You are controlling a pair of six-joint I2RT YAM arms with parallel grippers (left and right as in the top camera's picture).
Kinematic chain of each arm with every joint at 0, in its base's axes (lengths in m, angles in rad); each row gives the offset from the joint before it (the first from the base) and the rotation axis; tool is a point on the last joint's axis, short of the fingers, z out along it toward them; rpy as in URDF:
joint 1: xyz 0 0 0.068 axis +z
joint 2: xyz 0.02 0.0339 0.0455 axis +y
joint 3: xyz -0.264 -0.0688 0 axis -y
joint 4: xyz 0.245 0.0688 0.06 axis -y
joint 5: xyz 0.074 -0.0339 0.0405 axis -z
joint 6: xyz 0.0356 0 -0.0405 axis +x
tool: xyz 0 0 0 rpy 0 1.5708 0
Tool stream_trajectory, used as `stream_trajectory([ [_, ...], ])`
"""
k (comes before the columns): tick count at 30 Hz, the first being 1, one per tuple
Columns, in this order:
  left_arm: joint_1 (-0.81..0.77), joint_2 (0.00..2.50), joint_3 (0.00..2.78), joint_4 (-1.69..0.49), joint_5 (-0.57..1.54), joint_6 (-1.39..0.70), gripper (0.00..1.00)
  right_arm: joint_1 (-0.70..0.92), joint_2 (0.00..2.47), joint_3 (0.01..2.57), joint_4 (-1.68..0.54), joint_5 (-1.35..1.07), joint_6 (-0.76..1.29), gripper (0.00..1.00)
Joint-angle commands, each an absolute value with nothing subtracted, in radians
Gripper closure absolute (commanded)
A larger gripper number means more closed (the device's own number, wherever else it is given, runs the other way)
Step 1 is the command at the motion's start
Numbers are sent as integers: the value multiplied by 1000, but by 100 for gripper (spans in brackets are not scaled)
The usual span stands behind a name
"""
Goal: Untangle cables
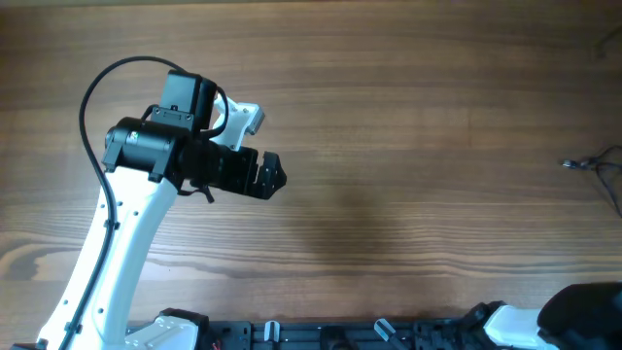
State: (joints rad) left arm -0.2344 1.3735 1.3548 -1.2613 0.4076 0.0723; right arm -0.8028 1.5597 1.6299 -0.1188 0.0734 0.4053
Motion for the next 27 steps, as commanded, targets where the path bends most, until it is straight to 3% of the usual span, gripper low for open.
stream_trajectory([
  [1, -234, 1377, 1356, -1261, 399, 44, 0, -927, 1645, 1644, -136, -168, 662, 95],
  [5, -234, 1377, 1355, -1261, 399, 43, 0, -993, 1720, 1643, -260, -174, 683, 95],
  [11, -234, 1377, 1356, -1261, 399, 35, 0, -1015, 1828, 1641, -577, 3, 751, 95],
  [21, -234, 1377, 1355, -1269, 399, 35, 0, -1016, 1958, 1641, -826, 72, 681, 95],
  [27, -234, 1377, 1355, -1270, 399, 36, 0, -1042, 1969, 1629, -953, 203, 764, 95],
])
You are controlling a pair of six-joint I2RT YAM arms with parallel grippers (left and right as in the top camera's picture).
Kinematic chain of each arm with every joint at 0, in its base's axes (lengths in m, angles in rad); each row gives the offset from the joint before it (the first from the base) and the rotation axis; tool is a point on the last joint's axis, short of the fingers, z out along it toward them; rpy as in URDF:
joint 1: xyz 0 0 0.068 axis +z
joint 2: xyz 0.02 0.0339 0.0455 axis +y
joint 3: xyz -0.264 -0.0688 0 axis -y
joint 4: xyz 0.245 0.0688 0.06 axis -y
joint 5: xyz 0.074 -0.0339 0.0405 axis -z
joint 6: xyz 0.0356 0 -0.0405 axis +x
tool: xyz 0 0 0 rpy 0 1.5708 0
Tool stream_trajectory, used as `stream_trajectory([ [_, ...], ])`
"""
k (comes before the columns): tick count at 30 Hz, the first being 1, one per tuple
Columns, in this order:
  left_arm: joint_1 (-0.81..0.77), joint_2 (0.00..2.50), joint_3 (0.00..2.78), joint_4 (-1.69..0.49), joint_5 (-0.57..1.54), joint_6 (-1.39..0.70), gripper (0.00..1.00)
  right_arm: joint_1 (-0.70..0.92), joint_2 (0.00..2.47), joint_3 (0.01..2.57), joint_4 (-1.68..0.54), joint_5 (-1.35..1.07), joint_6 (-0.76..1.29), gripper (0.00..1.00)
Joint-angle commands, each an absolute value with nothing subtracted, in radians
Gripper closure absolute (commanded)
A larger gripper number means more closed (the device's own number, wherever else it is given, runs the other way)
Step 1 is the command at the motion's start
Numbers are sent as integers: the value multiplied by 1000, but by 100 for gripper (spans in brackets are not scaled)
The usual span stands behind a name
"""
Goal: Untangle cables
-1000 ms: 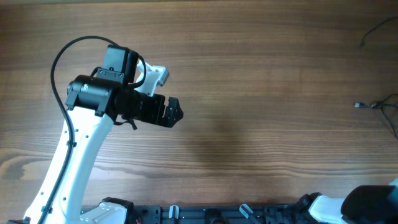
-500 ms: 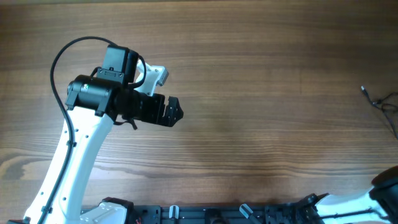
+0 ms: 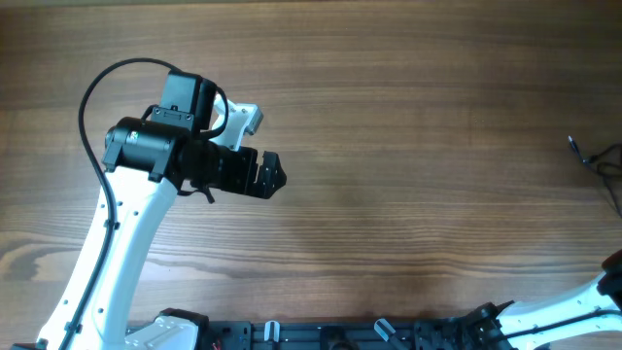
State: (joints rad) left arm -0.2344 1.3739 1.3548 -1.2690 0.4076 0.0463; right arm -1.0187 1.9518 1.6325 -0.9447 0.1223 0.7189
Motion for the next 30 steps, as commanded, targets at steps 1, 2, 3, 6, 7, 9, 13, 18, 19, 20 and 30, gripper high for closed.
stream_trajectory([
  [1, -234, 1377, 1356, -1270, 399, 36, 0, -1050, 1969, 1628, -952, 186, 764, 75],
  [2, -234, 1377, 1355, -1269, 399, 36, 0, -1060, 1969, 1628, -950, 141, 763, 34],
  [3, -234, 1377, 1355, -1269, 399, 36, 0, -1068, 1969, 1628, -937, 87, 756, 19],
  [6, -234, 1377, 1355, -1269, 399, 36, 0, -1090, 1969, 1628, -892, -167, 723, 0],
  [7, -234, 1377, 1355, -1269, 399, 36, 0, -1096, 1969, 1628, -876, -273, 707, 0],
  [9, -234, 1377, 1355, -1269, 399, 36, 0, -1101, 1969, 1628, -821, -577, 704, 0],
  [13, -234, 1377, 1355, -1269, 399, 36, 0, -1092, 1969, 1628, -637, -1253, 744, 0],
  [18, -234, 1377, 1355, -1270, 399, 36, 0, -950, 1933, 1629, 189, -1624, 1214, 0],
  [19, -234, 1377, 1355, -1270, 399, 36, 0, -915, 1918, 1629, 284, -1624, 1242, 0],
  [20, -234, 1377, 1355, -1269, 399, 36, 0, -868, 1904, 1629, 410, -1624, 1306, 0],
  [30, -234, 1377, 1354, -1265, 399, 37, 0, -469, 1805, 1629, 1016, -1623, 1362, 0],
])
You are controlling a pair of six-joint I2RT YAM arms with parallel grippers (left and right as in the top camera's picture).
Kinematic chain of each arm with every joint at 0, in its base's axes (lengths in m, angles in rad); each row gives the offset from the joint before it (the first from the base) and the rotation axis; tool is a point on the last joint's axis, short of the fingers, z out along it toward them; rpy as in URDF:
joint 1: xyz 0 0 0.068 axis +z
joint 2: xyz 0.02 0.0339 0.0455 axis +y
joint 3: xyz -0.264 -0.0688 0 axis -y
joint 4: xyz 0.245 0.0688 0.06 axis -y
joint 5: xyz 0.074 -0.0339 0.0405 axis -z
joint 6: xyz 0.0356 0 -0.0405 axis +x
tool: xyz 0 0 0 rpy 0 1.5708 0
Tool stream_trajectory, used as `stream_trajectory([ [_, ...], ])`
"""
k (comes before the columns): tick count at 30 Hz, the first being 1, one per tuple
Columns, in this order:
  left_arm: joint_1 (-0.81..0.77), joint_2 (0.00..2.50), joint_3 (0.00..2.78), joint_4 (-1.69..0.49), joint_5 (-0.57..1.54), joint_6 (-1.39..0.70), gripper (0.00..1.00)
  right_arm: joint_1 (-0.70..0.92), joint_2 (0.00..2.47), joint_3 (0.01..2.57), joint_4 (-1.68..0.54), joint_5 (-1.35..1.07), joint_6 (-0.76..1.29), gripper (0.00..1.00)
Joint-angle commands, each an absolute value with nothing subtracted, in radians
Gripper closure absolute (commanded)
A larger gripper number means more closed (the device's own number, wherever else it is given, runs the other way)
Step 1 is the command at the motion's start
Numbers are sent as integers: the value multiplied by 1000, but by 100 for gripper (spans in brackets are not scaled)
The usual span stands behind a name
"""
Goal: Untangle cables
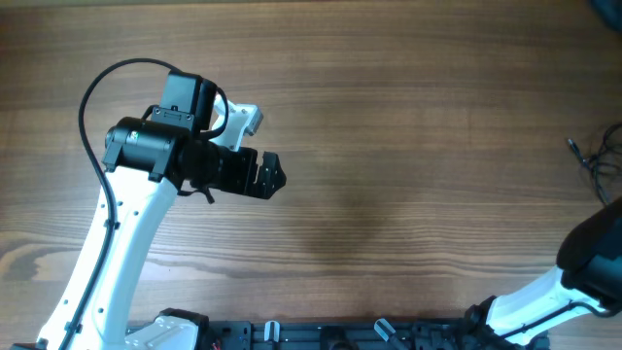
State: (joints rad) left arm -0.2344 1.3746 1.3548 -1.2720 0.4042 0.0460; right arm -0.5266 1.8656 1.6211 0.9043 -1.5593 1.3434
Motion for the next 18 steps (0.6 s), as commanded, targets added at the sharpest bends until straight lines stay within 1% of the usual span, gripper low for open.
stream_trajectory([
  [1, -234, 1377, 1354, -1264, 399, 37, 0, -451, 1794, 1629, 1080, -1623, 1363, 0],
  [4, -234, 1377, 1354, -1261, 398, 37, 0, -386, 1760, 1629, 1289, -1580, 1360, 0],
  [6, -234, 1377, 1354, -1261, 398, 37, 0, -345, 1744, 1629, 1377, -1510, 1333, 1],
  [9, -234, 1377, 1354, -1261, 399, 36, 0, -338, 1723, 1629, 1370, -1463, 1310, 0],
  [11, -234, 1377, 1354, -1262, 399, 36, 0, -345, 1705, 1629, 1368, -1514, 1260, 1],
  [12, -234, 1377, 1354, -1261, 399, 36, 0, -352, 1692, 1629, 1369, -1580, 1231, 1],
  [13, -234, 1377, 1354, -1261, 399, 36, 0, -359, 1681, 1629, 1369, -1620, 1238, 1],
  [14, -234, 1377, 1354, -1261, 399, 36, 0, -367, 1670, 1628, 1375, -1623, 1287, 1],
  [16, -234, 1377, 1354, -1261, 399, 36, 0, -377, 1642, 1628, 1448, -1622, 1372, 0],
  [18, -234, 1377, 1354, -1263, 399, 36, 0, -381, 1582, 1628, 1397, -1623, 1369, 1],
])
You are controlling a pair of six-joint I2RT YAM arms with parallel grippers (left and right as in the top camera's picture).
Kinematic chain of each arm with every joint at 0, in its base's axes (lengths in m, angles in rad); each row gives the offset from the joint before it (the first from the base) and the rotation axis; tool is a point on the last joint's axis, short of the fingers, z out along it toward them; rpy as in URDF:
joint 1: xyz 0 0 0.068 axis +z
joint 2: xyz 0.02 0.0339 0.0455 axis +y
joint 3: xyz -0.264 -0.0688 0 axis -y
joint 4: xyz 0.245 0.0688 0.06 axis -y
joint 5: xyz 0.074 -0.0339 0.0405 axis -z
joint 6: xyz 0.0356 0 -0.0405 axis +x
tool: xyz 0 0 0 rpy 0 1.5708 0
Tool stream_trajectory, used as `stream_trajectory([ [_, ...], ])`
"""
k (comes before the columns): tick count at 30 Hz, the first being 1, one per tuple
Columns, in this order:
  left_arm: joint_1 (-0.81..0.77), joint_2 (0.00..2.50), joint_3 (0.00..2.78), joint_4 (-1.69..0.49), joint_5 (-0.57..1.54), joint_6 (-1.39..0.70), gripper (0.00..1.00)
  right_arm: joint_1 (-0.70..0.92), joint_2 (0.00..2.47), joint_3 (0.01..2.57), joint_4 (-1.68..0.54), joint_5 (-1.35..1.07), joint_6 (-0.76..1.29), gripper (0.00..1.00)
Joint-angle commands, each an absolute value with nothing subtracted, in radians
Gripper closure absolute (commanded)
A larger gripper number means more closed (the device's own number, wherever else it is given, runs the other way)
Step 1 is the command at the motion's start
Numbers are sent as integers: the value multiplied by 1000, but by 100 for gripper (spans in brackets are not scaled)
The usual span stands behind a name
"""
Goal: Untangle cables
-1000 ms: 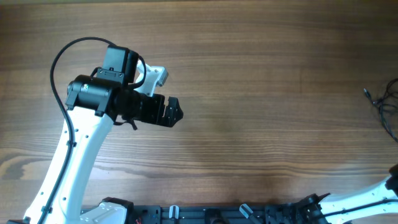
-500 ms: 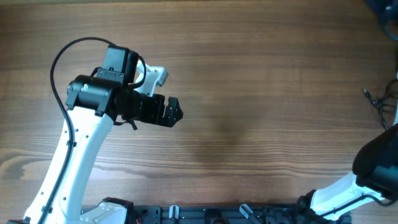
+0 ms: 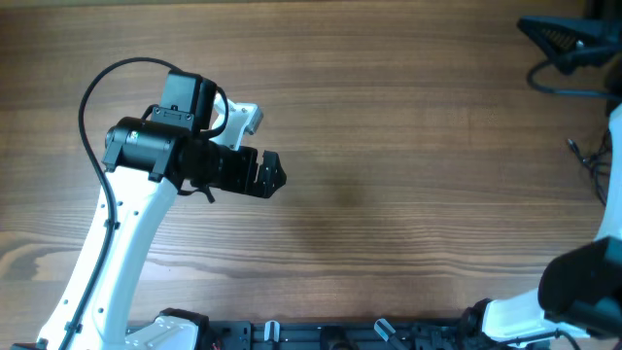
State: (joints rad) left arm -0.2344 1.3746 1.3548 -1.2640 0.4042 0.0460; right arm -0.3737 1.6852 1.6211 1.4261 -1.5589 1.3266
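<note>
A thin black cable (image 3: pixel 586 158) lies at the table's right edge, its plug end pointing left and the rest running out of view. My right gripper (image 3: pixel 544 37) is raised high at the top right corner, blurred, fingers pointing left. Its jaws cannot be made out. A thin dark line (image 3: pixel 564 91) curves just below it; what it belongs to is unclear. My left gripper (image 3: pixel 278 176) hovers over the left half of the table, fingers pointing right and together, holding nothing, far from the cable.
The wooden table (image 3: pixel 408 194) fills the view. The right arm's white link and dark joint (image 3: pixel 583 287) cross the bottom right corner. A black rail with clamps (image 3: pixel 330 333) runs along the front edge.
The right gripper has come into view at the top right corner, where only a sliver showed before. The right arm's dark joint sits lower at the bottom right. The left arm is unchanged.
The left arm held one pose throughout. The right arm first showed only at the bottom right corner, then reached up along the right edge, and now its gripper is at the top right. The cable end shifted slightly right after the first moment.
</note>
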Motion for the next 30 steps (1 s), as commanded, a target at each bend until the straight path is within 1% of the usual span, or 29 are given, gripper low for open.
stream_trajectory([
  [1, -234, 1377, 1354, -1266, 399, 37, 0, -385, 1547, 1628, 1351, -1623, 1367, 1],
  [4, -234, 1377, 1354, -1270, 399, 37, 0, -429, 1461, 1628, 1211, -1623, 1362, 1],
  [7, -234, 1377, 1354, -1269, 398, 39, 0, -510, 1381, 1628, 963, -1623, 1361, 0],
  [10, -234, 1377, 1354, -1271, 387, 46, 0, -622, 1312, 1628, 560, -1623, 1343, 1],
  [11, -234, 1377, 1354, -1270, 383, 48, 0, -656, 1295, 1628, 442, -1623, 1293, 0],
  [14, -234, 1377, 1354, -1272, 356, 48, 0, -759, 1240, 1628, -6, -1623, 1016, 0],
  [18, -234, 1377, 1354, -1272, 338, 49, 0, -780, 1227, 1628, -458, -1590, 645, 0],
  [20, -234, 1377, 1354, -1272, 339, 49, 0, -779, 1229, 1628, -789, -1454, 392, 1],
  [21, -234, 1377, 1354, -1272, 339, 49, 0, -777, 1229, 1628, -947, -1319, 265, 1],
  [22, -234, 1377, 1354, -1272, 339, 48, 0, -769, 1229, 1628, -1156, -1053, 118, 0],
  [23, -234, 1377, 1354, -1272, 339, 48, 0, -750, 1231, 1628, -1253, -853, 49, 0],
  [24, -234, 1377, 1354, -1272, 339, 48, 0, -714, 1231, 1628, -1311, -693, 28, 0],
  [25, -234, 1377, 1354, -1269, 339, 48, 0, -672, 1230, 1628, -1329, -614, 30, 0],
  [27, -234, 1377, 1354, -1269, 339, 48, 0, -585, 1230, 1628, -1319, -511, 26, 0],
  [28, -234, 1377, 1354, -1276, 339, 48, 0, -508, 1226, 1628, -1319, -411, -14, 0],
  [30, -234, 1377, 1354, -1277, 339, 48, 0, -384, 1226, 1628, -1317, -321, -68, 0],
])
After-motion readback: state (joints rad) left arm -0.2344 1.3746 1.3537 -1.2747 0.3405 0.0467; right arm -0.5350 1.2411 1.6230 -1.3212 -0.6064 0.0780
